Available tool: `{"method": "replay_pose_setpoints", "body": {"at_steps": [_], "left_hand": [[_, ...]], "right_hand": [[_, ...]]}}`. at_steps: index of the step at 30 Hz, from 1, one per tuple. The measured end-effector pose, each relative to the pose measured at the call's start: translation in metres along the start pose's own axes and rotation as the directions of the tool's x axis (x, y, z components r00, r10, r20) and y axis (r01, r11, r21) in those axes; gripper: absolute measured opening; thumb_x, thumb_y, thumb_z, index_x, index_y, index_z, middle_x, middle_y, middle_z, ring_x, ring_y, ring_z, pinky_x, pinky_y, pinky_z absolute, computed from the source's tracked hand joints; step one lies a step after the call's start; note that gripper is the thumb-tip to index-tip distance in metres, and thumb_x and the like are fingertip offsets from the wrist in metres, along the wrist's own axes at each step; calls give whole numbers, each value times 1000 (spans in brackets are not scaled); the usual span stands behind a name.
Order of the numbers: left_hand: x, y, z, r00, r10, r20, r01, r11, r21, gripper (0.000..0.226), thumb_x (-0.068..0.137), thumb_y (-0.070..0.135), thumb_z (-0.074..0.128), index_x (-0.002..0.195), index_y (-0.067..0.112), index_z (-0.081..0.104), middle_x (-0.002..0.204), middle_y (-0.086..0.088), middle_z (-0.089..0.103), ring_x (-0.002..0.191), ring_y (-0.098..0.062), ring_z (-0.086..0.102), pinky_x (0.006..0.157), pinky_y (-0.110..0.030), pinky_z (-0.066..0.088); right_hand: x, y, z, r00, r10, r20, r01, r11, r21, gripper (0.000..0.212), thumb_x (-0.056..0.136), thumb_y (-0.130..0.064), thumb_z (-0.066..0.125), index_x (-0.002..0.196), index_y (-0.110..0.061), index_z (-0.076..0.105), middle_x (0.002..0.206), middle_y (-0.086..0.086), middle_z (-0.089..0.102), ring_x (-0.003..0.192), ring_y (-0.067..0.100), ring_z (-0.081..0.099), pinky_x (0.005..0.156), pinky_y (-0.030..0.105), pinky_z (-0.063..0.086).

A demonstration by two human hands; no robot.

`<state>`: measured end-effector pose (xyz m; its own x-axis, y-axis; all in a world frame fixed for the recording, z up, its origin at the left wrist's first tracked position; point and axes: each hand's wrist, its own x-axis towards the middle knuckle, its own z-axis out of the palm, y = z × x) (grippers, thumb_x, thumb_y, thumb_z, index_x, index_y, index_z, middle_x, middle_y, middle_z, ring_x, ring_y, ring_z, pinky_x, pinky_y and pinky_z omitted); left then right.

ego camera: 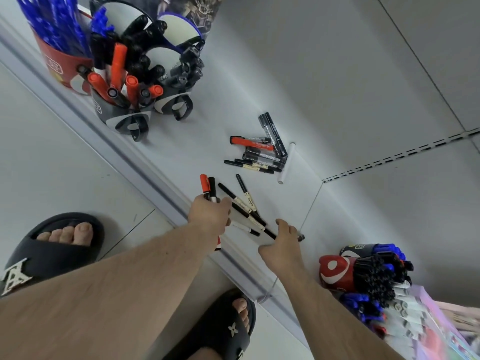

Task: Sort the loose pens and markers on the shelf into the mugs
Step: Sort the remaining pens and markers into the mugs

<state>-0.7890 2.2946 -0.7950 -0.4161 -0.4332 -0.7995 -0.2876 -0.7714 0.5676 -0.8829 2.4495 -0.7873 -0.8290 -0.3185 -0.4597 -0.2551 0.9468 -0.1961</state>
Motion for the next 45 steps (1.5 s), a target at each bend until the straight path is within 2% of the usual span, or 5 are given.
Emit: {"method": "replay_pose_setpoints", "body": {"at_steps": [5,13,27,36,45], "left_hand": [[-12,-4,7,977,-69,201,80,996,-46,22,92,26,68,88,9,55,73,-6,56,53,-14,47,47,-25,41],[-18,-15,15,933,-107,344,104,994,26,18,93,22,67,89,10,55,77,-6,55,54,-11,49,45,-23,40],[-6,7,-9,975,-53,217,89,983,-158,18,87,18,67,76,12,53,59,-5,50,47,-16,41,39,-21,33],[-1,18,-33,974,-65,215,137,930,-341,12,94,8,60,95,10,48,71,-5,49,56,-18,55,49,-31,57],[3,16,-26,965,-45,259,108,966,-235,19,93,23,67,86,16,51,68,0,51,44,-10,42,42,-20,41]], "right_hand": [[-10,11,-17,997,-15,-82,16,1000,14,62,90,-20,61,147,-19,36,145,2,45,84,6,50,79,21,38],[-20,16,-14,990,-126,64,134,982,-134,71,88,2,48,153,-22,31,162,-1,22,138,20,41,103,24,41],[-44,-70,-28,940,-337,-55,303,748,591,64,92,-3,59,141,-39,40,123,-20,60,114,-6,59,96,16,48],[31,-51,4,956,-254,150,288,915,-284,109,70,-82,56,151,-23,16,145,5,26,133,27,29,109,44,31],[37,-26,18,888,-453,73,422,744,-518,41,102,-45,38,126,-13,47,118,6,58,98,26,59,68,33,39]]}}
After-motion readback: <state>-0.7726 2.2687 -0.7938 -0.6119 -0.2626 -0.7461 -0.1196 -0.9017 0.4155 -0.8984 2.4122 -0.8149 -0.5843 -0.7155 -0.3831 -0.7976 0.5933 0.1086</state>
